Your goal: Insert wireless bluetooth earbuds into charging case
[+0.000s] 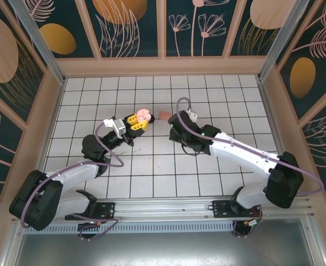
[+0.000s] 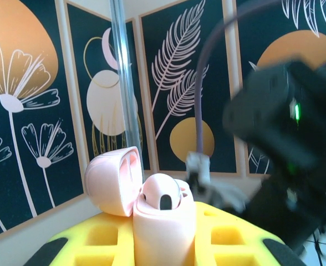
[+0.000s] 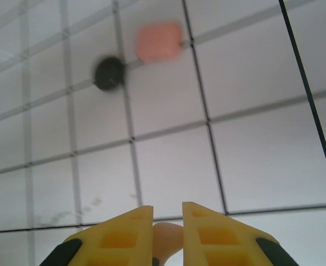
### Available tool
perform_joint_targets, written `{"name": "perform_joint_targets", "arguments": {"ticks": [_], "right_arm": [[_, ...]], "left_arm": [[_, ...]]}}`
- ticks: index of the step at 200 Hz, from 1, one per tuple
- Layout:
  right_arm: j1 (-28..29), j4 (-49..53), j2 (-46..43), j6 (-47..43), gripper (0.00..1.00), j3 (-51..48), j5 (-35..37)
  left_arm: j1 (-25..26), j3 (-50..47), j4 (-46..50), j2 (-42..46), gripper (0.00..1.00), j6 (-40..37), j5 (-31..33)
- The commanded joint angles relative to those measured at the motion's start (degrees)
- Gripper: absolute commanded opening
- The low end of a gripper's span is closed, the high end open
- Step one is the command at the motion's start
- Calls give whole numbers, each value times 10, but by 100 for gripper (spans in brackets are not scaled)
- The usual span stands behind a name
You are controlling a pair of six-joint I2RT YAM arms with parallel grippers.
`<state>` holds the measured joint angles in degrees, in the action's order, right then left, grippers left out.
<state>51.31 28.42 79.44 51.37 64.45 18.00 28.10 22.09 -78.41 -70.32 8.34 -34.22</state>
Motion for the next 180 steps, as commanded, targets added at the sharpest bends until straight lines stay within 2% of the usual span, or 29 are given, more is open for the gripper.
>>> {"name": "perform_joint_targets", "arguments": {"ticks": [1, 46, 78, 180], "right_arm": [[-9, 30, -22, -67, 16, 70, 33], [-14, 28, -19, -154, 17, 203, 40], [-14, 1, -15, -200, 17, 252, 21], [19, -93, -18, -239, 17, 218, -9]], "left_arm": [[3, 15, 4, 8, 0, -19, -14], [3, 20, 10, -1, 0, -24, -20], [3, 37, 13, -17, 0, -20, -22], [3, 104, -18, -95, 0, 13, -17]]}}
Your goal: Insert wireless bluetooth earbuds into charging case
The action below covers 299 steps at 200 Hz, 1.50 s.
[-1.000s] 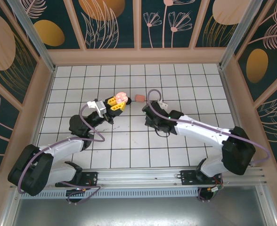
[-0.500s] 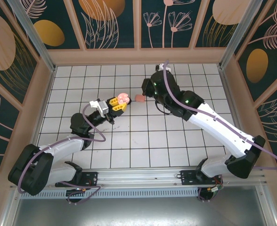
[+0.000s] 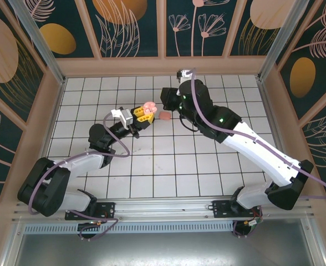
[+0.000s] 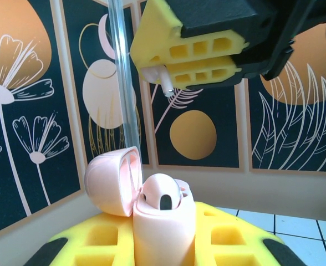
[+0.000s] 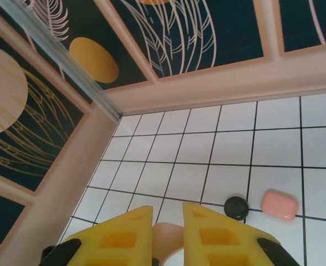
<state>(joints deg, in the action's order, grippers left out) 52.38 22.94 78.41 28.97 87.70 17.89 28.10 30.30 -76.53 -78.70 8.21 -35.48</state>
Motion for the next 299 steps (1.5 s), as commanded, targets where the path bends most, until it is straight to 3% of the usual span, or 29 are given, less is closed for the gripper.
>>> {"name": "perform_joint_targets", "arguments": {"ticks": [1, 299], "right_arm": [[8, -39, -8, -15, 17, -15, -8], [44, -55, 34, -5, 14, -65, -14]], "left_arm": [[3, 23, -38, -12, 0, 15, -5], [3, 33, -52, -16, 0, 25, -6]]}}
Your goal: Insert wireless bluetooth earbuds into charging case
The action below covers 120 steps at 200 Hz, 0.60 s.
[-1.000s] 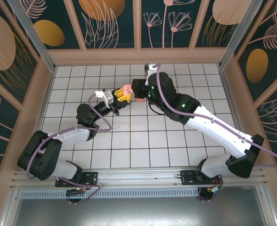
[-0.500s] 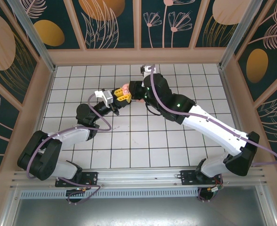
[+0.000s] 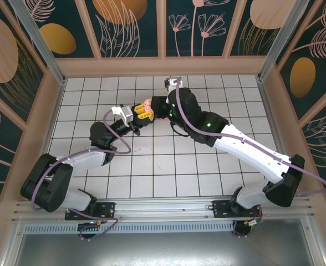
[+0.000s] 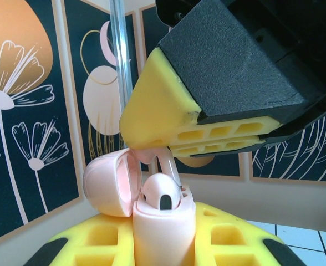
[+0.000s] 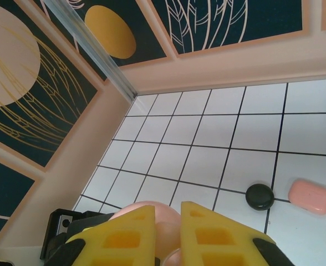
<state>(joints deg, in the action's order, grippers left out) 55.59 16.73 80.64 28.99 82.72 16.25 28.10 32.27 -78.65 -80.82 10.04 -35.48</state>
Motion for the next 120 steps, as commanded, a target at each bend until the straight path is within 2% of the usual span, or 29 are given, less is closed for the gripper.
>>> {"name": "perform_joint_targets", "arguments": {"ticks": [1, 120], "right_arm": [[12, 8, 11, -6, 14, -15, 3], [69, 66, 65, -67, 13, 15, 94]], "left_arm": [[3, 13, -31, 5, 0, 7, -6], [3, 15, -27, 6, 0, 5, -5]]}}
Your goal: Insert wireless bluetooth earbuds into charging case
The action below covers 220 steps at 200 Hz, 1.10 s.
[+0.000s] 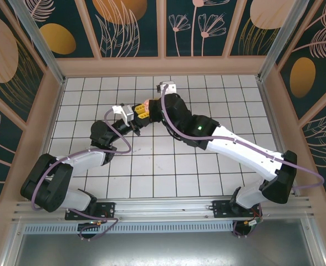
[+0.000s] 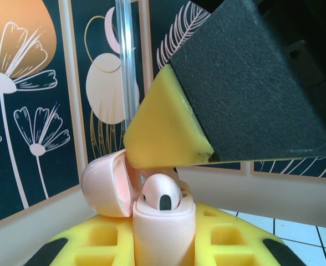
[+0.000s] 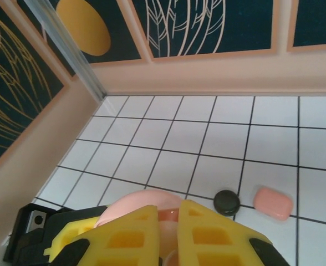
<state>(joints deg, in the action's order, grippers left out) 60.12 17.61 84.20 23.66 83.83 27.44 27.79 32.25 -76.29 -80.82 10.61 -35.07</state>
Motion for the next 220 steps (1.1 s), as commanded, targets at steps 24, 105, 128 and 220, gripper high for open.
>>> {"name": "perform_joint_targets", "arguments": {"ticks": [24, 105, 128, 220], "right_arm": [[21, 55, 22, 0, 23, 5, -9], [-30, 29, -91, 51, 57, 33, -103], [-77, 78, -73, 59, 57, 66, -164], [-168, 228, 109, 16, 26, 220, -341]], "left_arm": [[6, 14, -49, 7, 0, -1, -9], [6, 1, -35, 8, 0, -4, -14], [6, -6, -21, 9, 0, -13, -24], [6, -10, 64, 29, 0, -56, -74]]}}
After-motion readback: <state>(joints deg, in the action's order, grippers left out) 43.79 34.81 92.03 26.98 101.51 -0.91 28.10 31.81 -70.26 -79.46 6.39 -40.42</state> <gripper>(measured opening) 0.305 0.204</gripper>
